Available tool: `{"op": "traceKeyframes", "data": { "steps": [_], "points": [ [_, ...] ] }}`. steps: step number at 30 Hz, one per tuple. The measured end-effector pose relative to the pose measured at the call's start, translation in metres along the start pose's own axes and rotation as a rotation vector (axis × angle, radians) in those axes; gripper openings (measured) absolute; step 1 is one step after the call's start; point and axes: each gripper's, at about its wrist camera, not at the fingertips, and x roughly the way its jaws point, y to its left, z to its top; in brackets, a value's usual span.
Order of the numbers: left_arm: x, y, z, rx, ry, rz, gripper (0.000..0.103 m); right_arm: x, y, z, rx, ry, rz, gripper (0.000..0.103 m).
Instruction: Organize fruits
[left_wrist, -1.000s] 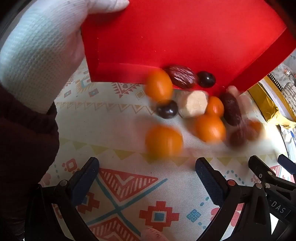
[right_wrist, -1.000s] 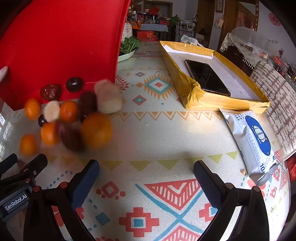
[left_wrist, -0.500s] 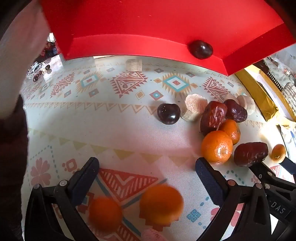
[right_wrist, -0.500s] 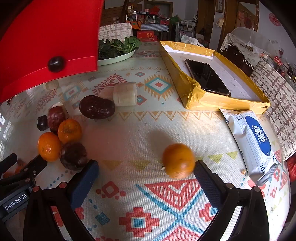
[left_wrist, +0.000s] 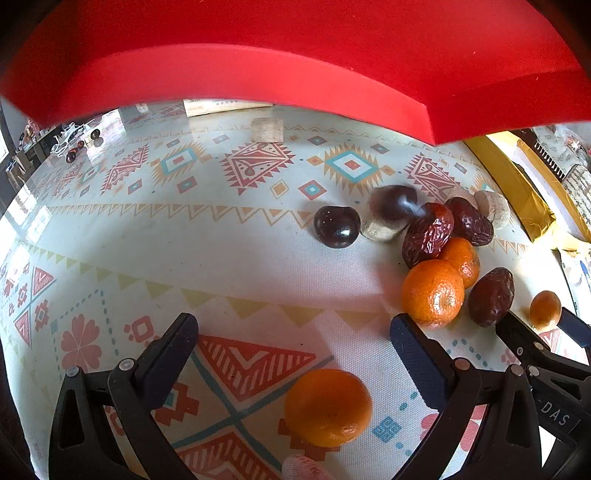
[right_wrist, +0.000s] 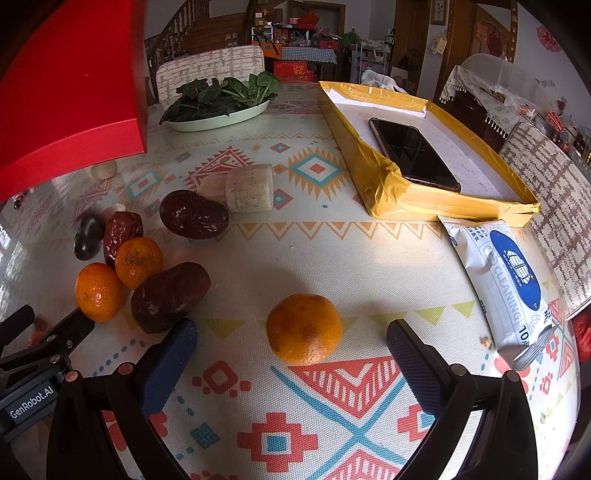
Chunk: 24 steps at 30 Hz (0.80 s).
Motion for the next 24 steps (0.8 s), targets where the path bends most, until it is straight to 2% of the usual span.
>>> {"op": "traceKeyframes", "data": {
  "steps": [24],
  "points": [
    [-0.0017, -0.0010, 0.0016, 0.000, 0.000, 0.000, 0.103, 0.0000, 0.0001, -0.0001, 0.000, 0.000, 0.000, 0.103]
  ]
}}
